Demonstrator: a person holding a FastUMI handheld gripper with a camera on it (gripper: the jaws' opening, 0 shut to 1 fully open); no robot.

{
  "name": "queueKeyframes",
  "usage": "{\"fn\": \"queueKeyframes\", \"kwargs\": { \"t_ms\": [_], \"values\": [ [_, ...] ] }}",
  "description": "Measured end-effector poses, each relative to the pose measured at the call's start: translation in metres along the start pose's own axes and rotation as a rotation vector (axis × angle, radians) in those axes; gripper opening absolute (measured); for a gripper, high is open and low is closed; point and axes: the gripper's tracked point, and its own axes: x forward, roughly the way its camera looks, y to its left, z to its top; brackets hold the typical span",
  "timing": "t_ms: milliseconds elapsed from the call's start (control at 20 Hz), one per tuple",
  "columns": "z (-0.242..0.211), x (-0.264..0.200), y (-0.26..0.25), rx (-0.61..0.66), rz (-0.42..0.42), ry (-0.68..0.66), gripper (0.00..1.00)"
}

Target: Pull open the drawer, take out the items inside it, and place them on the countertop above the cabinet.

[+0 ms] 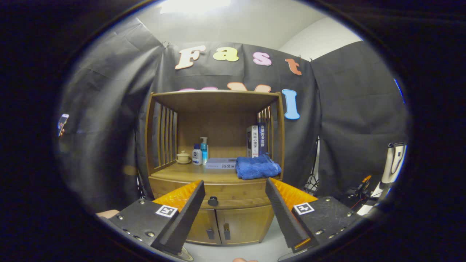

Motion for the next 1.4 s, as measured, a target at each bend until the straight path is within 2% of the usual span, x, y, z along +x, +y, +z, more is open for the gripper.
{"fn": "queueKeyframes", "kwargs": {
  "t_ms": [300, 700, 1150, 1400],
  "values": [
    [-0.038, 0.055, 0.032, -0.005, 0.079, 0.055, 1.00],
    [-0.078, 0.133, 0.062, -0.002, 0.143, 0.114, 1.00],
    [-0.141, 0.198, 0.071, -0.025, 0.135, 0.218, 1.00],
    [-0.166, 0.208, 0.077, -0.038, 0.151, 0.259, 1.00]
  ]
}}
